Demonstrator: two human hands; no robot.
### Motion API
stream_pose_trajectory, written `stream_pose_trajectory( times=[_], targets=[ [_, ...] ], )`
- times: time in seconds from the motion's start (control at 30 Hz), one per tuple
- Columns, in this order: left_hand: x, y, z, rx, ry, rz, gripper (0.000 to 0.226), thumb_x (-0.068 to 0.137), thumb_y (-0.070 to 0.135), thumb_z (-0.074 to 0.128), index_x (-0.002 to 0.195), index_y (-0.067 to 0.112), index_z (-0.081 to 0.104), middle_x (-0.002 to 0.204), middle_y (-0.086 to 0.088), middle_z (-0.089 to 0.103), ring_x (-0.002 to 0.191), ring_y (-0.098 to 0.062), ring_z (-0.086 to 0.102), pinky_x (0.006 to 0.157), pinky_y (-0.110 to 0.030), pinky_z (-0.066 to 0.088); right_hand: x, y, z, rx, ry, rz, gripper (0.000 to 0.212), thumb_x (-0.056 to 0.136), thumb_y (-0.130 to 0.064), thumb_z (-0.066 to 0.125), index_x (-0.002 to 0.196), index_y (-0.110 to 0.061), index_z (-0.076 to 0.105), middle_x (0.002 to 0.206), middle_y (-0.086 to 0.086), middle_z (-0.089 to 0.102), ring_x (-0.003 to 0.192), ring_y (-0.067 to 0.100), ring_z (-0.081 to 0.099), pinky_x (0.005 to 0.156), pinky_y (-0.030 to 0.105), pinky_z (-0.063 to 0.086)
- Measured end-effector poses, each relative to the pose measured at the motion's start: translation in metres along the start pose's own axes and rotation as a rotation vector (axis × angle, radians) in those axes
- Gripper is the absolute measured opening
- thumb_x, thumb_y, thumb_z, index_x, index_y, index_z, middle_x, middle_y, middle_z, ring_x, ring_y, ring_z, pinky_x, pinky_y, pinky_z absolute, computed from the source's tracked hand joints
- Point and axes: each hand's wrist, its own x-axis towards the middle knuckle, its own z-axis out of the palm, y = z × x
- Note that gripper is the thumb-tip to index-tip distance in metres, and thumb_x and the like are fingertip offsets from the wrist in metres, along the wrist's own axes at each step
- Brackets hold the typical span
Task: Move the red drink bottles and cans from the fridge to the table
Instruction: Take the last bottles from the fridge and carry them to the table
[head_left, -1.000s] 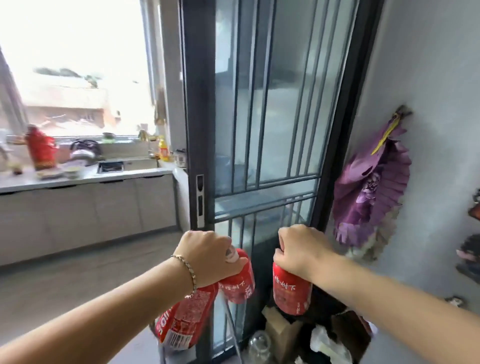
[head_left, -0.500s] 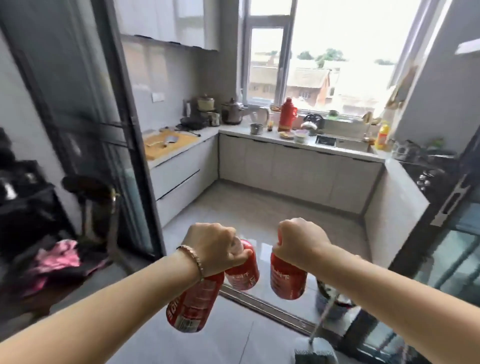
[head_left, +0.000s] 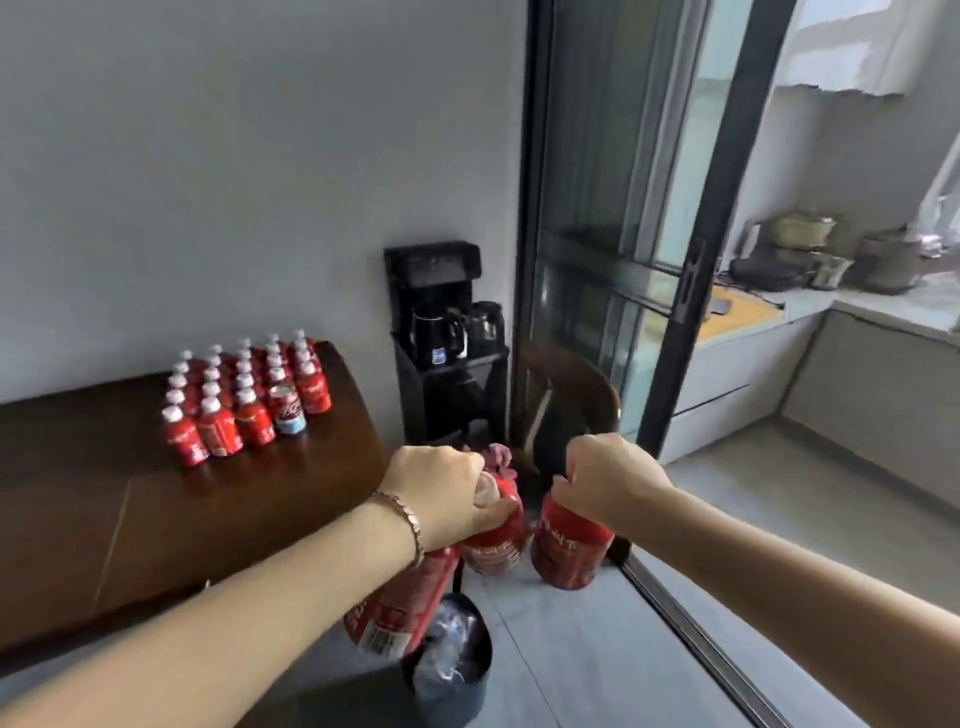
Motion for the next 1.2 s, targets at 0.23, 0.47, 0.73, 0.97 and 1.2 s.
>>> stream_pose_trajectory(
  times=[0.23, 0.47, 0.73, 0.97, 1.2],
  targets=[
    [0.016, -0.149, 0.033, -0.001, -0.072, -0.255, 0.046, 0.085, 0.067, 0.041, 0.075, 0.022, 0.038, 0.096, -0.001, 0.065, 0.092, -0.024, 0.061, 0.068, -0.028, 0.033, 0.134, -0.117, 0.043, 0.023, -0.113, -0.215, 0.026, 0.089, -0.035, 0.051, 0.078, -0.012, 0.053, 0.082, 0.005, 0.059, 0.077, 0.027, 0.057, 0.063, 0.029, 0.043],
    [0.048, -0.262, 0.078, 0.0, -0.094, -0.53, 0.045, 0.083, 0.069, 0.04, 0.074, 0.025, 0.04, 0.076, 0.005, 0.053, 0.071, -0.016, 0.05, 0.066, -0.026, 0.036, 0.261, -0.199, 0.089, 0.018, -0.198, -0.409, 0.027, 0.089, -0.033, 0.052, 0.098, -0.01, 0.062, 0.099, 0.007, 0.065, 0.092, 0.028, 0.064, 0.071, 0.032, 0.048],
    [0.065, -0.384, 0.122, 0.067, -0.133, -0.734, 0.05, 0.083, 0.069, 0.037, 0.096, 0.025, 0.054, 0.092, 0.003, 0.066, 0.085, -0.019, 0.064, 0.071, -0.027, 0.045, 0.377, -0.28, 0.168, 0.093, -0.276, -0.403, 0.025, 0.092, -0.032, 0.05, 0.1, -0.011, 0.059, 0.101, 0.007, 0.061, 0.081, 0.023, 0.056, 0.065, 0.028, 0.042],
    [0.071, -0.479, 0.171, 0.077, -0.082, -0.672, 0.049, 0.08, 0.069, 0.043, 0.081, 0.022, 0.057, 0.071, 0.006, 0.062, 0.063, -0.017, 0.056, 0.054, -0.022, 0.035, 0.464, -0.344, 0.24, 0.185, -0.288, -0.159, 0.025, 0.092, -0.031, 0.051, 0.103, -0.01, 0.059, 0.108, 0.01, 0.058, 0.091, 0.027, 0.061, 0.064, 0.029, 0.043],
    [0.084, -0.58, 0.223, -0.077, 0.016, -0.477, 0.05, 0.065, 0.067, 0.048, 0.045, 0.021, 0.044, 0.034, 0.009, 0.031, 0.027, -0.012, 0.031, 0.037, -0.013, 0.022, 0.544, -0.405, 0.292, 0.315, -0.264, 0.188, 0.031, 0.087, -0.032, 0.051, 0.102, -0.007, 0.06, 0.104, 0.014, 0.062, 0.089, 0.032, 0.062, 0.065, 0.03, 0.041]
  ],
)
